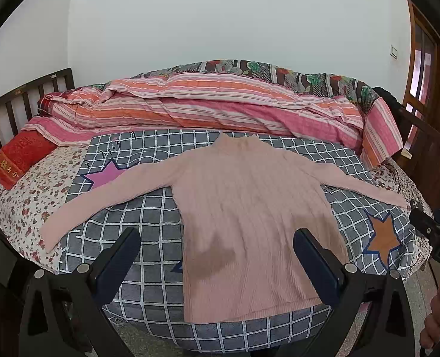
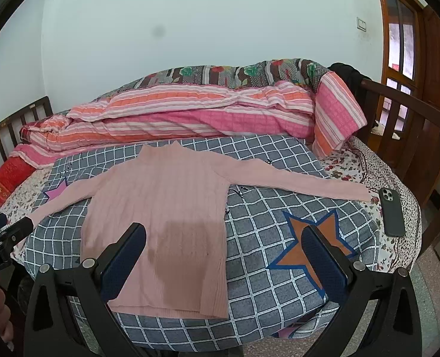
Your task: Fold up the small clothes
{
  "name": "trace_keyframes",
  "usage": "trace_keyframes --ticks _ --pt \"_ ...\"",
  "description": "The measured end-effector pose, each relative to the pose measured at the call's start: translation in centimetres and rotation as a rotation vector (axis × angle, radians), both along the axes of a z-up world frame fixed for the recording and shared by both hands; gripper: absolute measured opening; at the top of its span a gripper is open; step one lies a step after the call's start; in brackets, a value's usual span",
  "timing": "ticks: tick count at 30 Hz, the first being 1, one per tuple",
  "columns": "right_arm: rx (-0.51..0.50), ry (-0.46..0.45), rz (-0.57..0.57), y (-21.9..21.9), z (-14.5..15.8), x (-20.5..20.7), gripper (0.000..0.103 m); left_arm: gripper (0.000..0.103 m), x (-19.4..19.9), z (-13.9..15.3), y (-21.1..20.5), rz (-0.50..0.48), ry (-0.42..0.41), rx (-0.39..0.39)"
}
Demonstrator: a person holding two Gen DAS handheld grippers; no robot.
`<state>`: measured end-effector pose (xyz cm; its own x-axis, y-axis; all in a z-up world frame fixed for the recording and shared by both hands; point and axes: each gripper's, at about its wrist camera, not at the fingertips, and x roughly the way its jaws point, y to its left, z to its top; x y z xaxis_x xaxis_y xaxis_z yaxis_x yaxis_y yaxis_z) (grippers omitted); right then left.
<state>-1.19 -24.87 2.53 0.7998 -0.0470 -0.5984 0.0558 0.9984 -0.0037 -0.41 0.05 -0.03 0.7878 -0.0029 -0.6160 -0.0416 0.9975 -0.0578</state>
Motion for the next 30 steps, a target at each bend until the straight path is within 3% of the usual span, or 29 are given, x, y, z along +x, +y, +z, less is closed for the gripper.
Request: trace_keyframes --ticks 30 --pt "-0.002 0.000 -0.003 0.16 0.18 -0.01 0.103 0.103 -0.04 0.07 0.22 0.002 0.001 0.001"
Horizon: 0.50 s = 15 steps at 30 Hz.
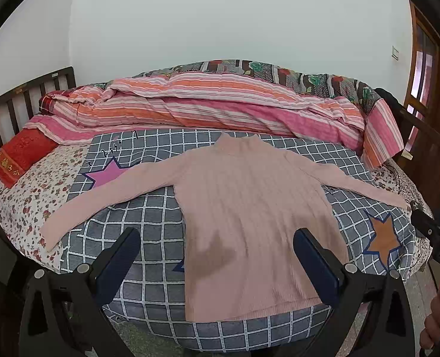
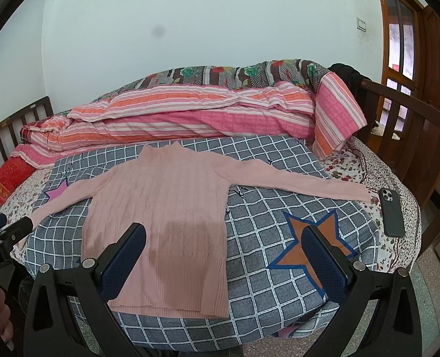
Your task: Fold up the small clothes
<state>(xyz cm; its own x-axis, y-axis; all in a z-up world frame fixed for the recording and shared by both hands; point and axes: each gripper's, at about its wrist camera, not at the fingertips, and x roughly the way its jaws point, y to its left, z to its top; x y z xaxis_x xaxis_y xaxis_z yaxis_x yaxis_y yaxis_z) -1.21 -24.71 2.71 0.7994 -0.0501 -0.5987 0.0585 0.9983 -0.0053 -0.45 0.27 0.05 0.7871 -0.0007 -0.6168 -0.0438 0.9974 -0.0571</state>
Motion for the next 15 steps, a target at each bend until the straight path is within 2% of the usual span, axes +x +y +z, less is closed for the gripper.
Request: trace_keyframes --ticks 15 --pt "0.011 -0.003 0.003 -0.04 0.19 -0.08 0.103 0.103 -0.10 0.27 0.55 0.001 -0.004 -0.002"
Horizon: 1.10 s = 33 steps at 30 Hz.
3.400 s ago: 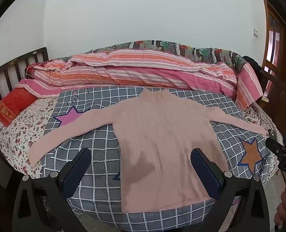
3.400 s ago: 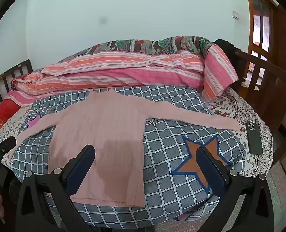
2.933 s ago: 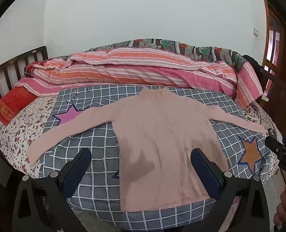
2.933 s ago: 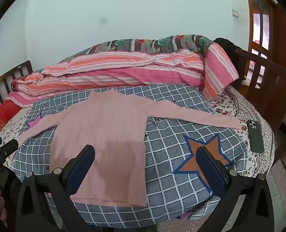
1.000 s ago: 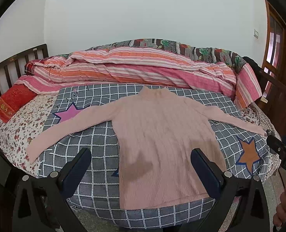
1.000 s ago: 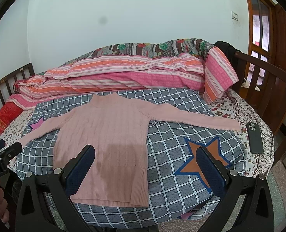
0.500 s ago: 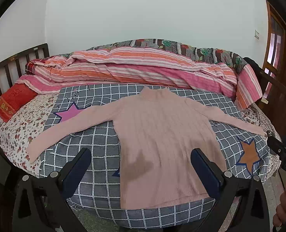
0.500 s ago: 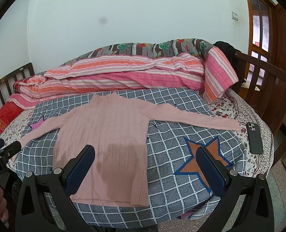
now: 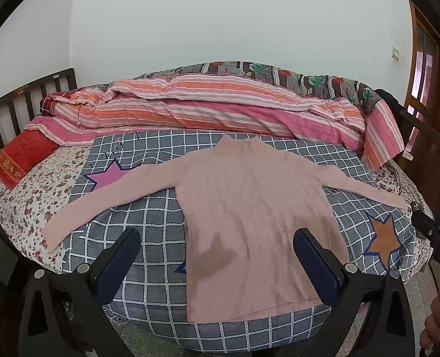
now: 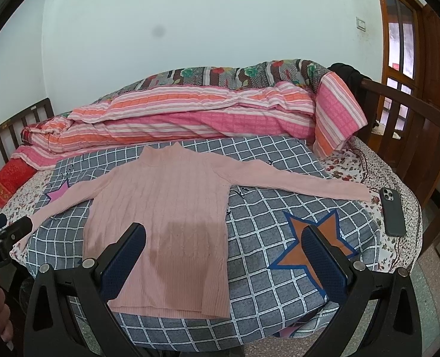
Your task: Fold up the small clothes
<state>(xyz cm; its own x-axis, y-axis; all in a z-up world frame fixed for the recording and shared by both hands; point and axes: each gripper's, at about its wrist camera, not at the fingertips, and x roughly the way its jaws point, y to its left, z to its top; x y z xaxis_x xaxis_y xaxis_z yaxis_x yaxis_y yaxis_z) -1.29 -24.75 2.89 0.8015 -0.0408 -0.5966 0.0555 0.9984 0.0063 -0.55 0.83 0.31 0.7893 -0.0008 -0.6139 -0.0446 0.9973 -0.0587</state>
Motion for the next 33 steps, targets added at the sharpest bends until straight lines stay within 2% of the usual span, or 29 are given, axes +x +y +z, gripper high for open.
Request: trace_keyframes --ticks 9,15,24,27,31,33 --pt "-0.003 0.001 0.007 0.0 -0.5 0.3 0.103 0.103 0.7 0.1 0.8 0.011 0.011 -0.008" --pt "-0.013 0.010 0.023 0.2 -1.8 1.0 0.103 0.103 1.6 -1.5 1.7 0.018 0.030 -0.027" --pt "-0.033 0.048 0.024 0.4 -5.5 3.2 0.103 0.103 3.8 -6.9 5.1 0.053 0.076 -0.084" --pt "-0.051 0.054 0.015 0.6 -7.1 4.3 0.103 0.103 4.8 -9.3 7.2 0.087 0.098 -0.125" --pt "-0.047 0.062 0.024 0.8 -9.4 5.7 0.103 0.102 5.9 -12.8 11.0 0.131 0.107 -0.233" --pt "-0.055 0.072 0.033 1.1 -10.5 6.5 0.103 0.102 6.2 -13.8 12.7 0.159 0.110 -0.260"
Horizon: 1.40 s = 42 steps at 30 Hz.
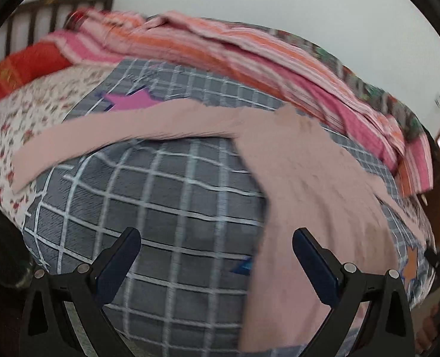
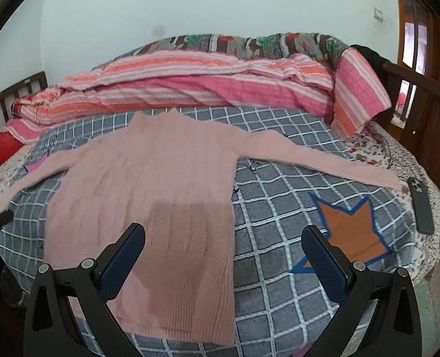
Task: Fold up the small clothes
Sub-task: 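Grasp the sweater's sleeve with the left tool and lift it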
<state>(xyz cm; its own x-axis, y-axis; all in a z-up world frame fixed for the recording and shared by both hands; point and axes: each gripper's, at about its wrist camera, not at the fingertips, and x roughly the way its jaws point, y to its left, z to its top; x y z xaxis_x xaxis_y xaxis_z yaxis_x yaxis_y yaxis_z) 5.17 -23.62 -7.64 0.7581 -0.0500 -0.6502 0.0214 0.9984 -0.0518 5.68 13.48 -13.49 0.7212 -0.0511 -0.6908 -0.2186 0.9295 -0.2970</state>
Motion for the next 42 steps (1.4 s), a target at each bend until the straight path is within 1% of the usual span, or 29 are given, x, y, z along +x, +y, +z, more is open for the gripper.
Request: trace_keyframes --ticks 3,5,6,8,10,12,14,16,18,20,23,26,27,29,30,31,32,34,35,36,39,42 --pt "-0.001 0.024 0.035 0.7 -1.7 1.1 0.103 0.102 0.6 -0.9 2.7 0.026 -0.009 -0.015" --pt "0.001 0.037 0.048 1.2 -2.6 1.7 0.103 0.102 0.9 -1.2 4.7 0.063 -0.023 -0.025" --pt "0.003 0.044 0.052 1.5 -3.0 2.1 0.103 0.100 1.0 -1.3 5.8 0.079 -0.032 -0.039" --pt "0.007 0.050 0.060 2.0 -3.5 2.6 0.103 0.099 1.3 -1.5 8.2 0.101 -0.033 -0.090" --pt "0.022 0.047 0.070 2.3 -3.8 3.1 0.103 0.093 1.8 -1.7 10.3 0.117 -0.038 -0.148" --pt "0.040 0.049 0.093 2.7 -4.0 3.7 0.103 0.089 2.3 -2.4 12.6 0.140 -0.042 -0.223" --pt "0.041 0.062 0.109 3.2 -4.1 4.2 0.103 0.086 2.7 -3.1 14.1 0.168 -0.035 -0.264" --pt "0.039 0.071 0.117 3.6 -4.1 4.6 0.103 0.076 3.0 -4.0 15.5 0.214 -0.028 -0.294" --pt "0.042 0.075 0.123 4.0 -4.0 4.9 0.103 0.075 3.3 -4.9 16.5 0.254 -0.019 -0.310" --pt "0.045 0.085 0.126 4.3 -4.0 5.2 0.103 0.070 3.8 -5.7 17.6 0.281 -0.024 -0.334" --pt "0.052 0.119 0.152 5.0 -4.3 5.8 0.103 0.067 4.2 -5.8 18.8 0.305 -0.065 -0.356" --pt "0.038 0.127 0.168 5.8 -4.4 6.2 0.103 0.059 4.9 -5.5 19.6 0.337 -0.064 -0.345" --pt "0.038 0.127 0.173 6.0 -4.4 6.2 0.103 0.053 5.2 -5.4 19.8 0.346 -0.062 -0.335" --pt "0.037 0.123 0.176 6.4 -4.4 6.4 0.103 0.048 5.6 -5.1 20.0 0.362 -0.064 -0.298" --pt "0.038 0.119 0.175 6.5 -4.3 6.5 0.103 0.042 5.7 -4.9 20.1 0.368 -0.067 -0.277" --pt "0.040 0.117 0.176 6.5 -4.4 6.6 0.103 0.035 5.8 -4.6 19.9 0.379 -0.064 -0.234" --pt "0.042 0.117 0.179 6.6 -4.4 6.7 0.103 0.032 5.9 -4.3 19.8 0.383 -0.061 -0.208" --pt "0.042 0.119 0.179 6.6 -4.5 6.7 0.103 0.018 6.1 -3.7 19.5 0.380 -0.062 -0.174" --pt "0.044 0.121 0.178 6.5 -4.6 6.8 0.103 0.015 6.2 -3.2 19.4 0.370 -0.064 -0.165" --pt "0.048 0.123 0.179 6.3 -4.6 6.8 0.103 0.012 6.3 -2.8 19.3 0.365 -0.067 -0.158" --pt "0.063 0.130 0.183 5.7 -4.4 6.8 0.103 0.009 6.5 -0.4 18.4 0.351 -0.100 -0.108" --pt "0.072 0.115 0.181 4.8 -3.8 6.5 0.103 0.008 6.8 1.9 17.1 0.325 -0.136 -0.073"
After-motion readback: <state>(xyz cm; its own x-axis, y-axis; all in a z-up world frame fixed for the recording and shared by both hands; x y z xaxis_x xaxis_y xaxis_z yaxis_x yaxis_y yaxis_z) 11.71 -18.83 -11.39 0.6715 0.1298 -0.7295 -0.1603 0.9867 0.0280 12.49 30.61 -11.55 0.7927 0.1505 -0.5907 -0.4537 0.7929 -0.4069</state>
